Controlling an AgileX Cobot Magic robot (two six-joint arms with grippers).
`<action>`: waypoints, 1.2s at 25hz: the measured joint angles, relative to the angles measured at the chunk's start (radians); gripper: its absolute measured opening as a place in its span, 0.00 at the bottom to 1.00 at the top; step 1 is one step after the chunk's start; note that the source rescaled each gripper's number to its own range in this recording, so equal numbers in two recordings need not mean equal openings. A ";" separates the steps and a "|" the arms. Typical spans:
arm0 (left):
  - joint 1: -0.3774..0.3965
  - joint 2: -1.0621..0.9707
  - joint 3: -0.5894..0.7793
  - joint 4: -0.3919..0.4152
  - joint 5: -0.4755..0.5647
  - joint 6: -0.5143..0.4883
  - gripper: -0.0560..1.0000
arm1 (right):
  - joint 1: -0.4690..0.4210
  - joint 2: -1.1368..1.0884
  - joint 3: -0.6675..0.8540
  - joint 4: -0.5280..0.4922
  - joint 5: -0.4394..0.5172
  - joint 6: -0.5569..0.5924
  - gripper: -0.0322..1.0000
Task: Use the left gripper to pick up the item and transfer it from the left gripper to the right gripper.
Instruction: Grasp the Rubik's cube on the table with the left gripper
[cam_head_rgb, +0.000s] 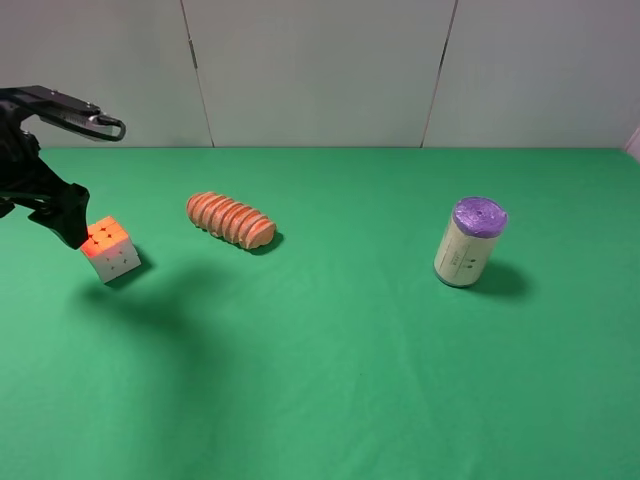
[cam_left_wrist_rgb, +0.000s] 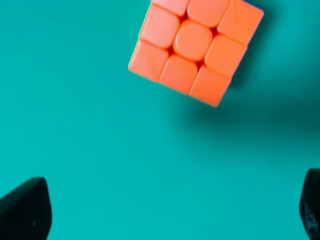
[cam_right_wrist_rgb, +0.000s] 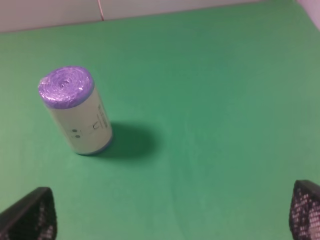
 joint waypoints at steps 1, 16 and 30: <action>0.000 0.014 -0.001 -0.001 -0.011 0.014 1.00 | 0.000 0.000 0.000 0.000 0.000 0.000 1.00; 0.001 0.209 -0.047 -0.037 -0.164 0.109 1.00 | 0.000 0.000 0.000 0.000 0.000 0.000 1.00; 0.001 0.323 -0.060 -0.081 -0.247 0.220 1.00 | 0.000 0.000 0.000 0.000 0.000 0.000 1.00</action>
